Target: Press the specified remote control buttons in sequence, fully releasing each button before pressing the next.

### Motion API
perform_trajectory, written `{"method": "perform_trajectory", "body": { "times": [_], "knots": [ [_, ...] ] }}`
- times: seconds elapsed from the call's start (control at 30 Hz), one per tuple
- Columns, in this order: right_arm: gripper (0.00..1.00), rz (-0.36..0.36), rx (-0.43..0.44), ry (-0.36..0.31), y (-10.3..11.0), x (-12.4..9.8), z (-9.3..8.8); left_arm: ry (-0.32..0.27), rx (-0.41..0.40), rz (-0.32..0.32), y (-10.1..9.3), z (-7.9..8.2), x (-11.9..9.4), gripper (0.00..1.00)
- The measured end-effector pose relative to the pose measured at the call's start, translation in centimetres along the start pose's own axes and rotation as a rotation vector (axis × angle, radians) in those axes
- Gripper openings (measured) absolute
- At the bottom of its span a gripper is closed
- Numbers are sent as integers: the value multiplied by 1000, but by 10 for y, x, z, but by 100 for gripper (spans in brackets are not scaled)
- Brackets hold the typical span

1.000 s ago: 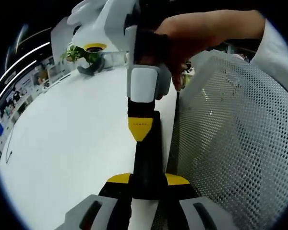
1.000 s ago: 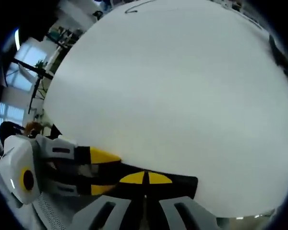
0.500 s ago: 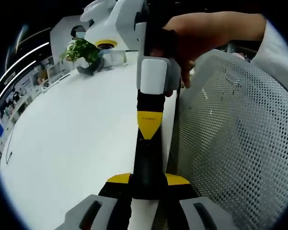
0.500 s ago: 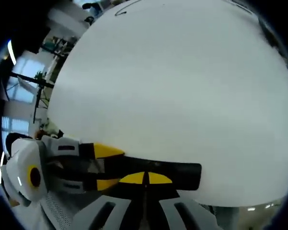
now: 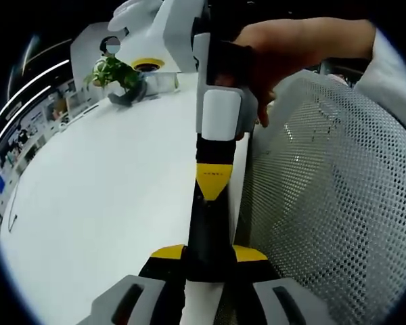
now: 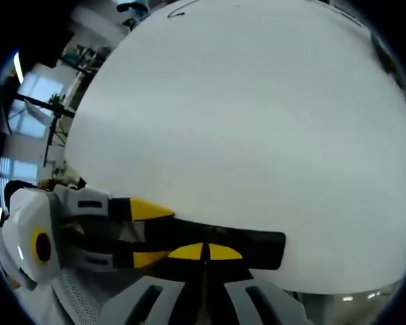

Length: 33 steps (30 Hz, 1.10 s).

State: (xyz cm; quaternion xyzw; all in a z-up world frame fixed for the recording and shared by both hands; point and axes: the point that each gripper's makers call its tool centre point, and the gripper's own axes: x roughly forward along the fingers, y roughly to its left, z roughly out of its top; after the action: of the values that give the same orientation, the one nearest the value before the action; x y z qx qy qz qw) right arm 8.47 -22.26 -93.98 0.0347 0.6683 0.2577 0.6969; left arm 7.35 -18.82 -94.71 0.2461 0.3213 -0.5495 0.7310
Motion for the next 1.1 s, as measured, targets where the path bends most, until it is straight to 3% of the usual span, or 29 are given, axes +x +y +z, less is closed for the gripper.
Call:
{"method": "perform_trajectory", "body": {
  "times": [0.17, 0.4, 0.57, 0.8, 0.97, 1.1],
  "knots": [
    [0, 28, 43, -29, -2, 0, 0, -1, 0, 0, 0, 0, 0, 24],
    [0, -2, 18, 8, -1, 2, 3, -2, 3, -2, 1, 0, 0, 24],
    [0, 46, 75, -7, -2, -1, 1, -4, 5, -4, 1, 1, 0, 24],
    [0, 10, 42, -36, 1, -1, 0, -9, 9, -8, 1, 1, 0, 24],
    [0, 35, 51, -50, -3, -2, -5, -9, 8, -8, 0, 0, 0, 24],
    [0, 73, 56, -150, -3, -3, -5, -10, 5, -8, 0, 1, 0, 24]
  ]
}}
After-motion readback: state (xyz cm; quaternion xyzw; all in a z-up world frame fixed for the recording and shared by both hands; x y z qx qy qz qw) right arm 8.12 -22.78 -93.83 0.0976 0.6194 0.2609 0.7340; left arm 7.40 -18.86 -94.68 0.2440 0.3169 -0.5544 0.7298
